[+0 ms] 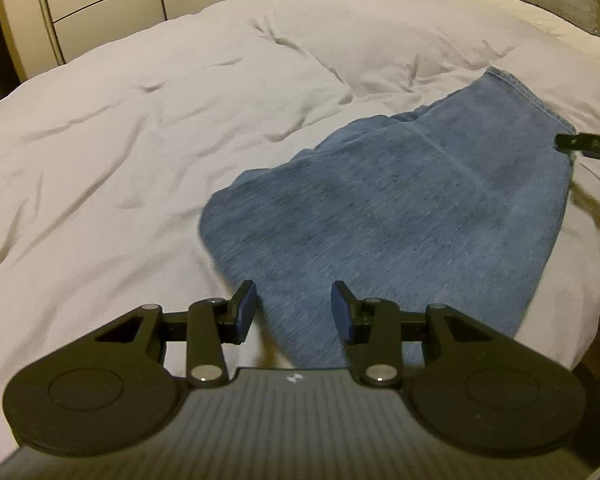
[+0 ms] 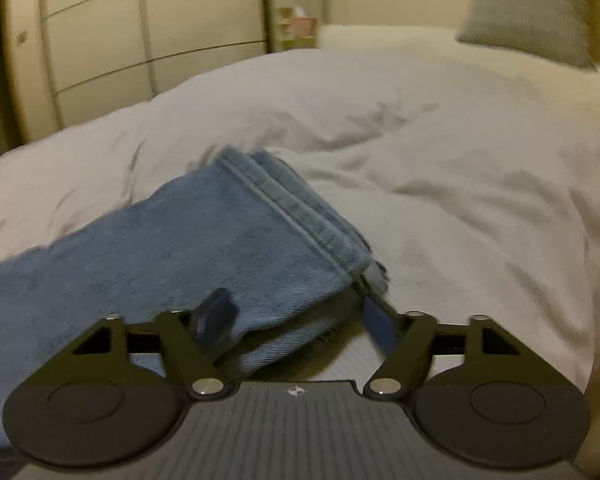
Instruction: Fold clothes
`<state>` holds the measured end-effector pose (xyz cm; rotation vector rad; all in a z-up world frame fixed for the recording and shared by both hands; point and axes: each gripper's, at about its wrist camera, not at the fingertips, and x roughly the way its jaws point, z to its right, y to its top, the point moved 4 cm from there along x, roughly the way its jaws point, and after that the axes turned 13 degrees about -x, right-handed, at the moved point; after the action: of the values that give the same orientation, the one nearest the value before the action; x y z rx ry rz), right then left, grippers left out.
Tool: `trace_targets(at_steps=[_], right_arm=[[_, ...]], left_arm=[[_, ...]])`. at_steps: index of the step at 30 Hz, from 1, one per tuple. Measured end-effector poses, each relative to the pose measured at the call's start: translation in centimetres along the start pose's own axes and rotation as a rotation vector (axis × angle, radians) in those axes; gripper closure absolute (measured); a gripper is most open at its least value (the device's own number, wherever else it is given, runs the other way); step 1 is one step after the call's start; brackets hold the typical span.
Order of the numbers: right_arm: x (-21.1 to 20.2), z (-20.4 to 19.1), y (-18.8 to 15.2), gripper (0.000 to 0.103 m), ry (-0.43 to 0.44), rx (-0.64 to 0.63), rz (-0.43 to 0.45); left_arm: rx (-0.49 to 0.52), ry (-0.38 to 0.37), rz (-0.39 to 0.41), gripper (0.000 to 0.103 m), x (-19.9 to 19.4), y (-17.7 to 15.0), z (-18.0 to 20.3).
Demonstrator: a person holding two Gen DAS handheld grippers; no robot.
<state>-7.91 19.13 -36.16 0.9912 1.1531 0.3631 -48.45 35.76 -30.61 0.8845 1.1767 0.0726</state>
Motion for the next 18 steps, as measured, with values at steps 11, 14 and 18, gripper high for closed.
trace_targets(at_steps=[11,14,18], right_arm=[[-8.4,-9.2,-3.3,0.025,0.229,-0.038,0.017],[-7.8,-11.8,-5.5,0.024,0.23,-0.074,-0.081],[-8.4,-13.6,-6.4,0.024,0.207,-0.146,-0.122]], left_arm=[[0.01,-0.058,-0.004,0.067,-2.5,-5.5,1.1],[0.005,-0.052,0.009,0.067,-1.9,-7.6,1.2],[-0.046,-0.11,-0.005,0.067,-3.8,-8.9,0.2]])
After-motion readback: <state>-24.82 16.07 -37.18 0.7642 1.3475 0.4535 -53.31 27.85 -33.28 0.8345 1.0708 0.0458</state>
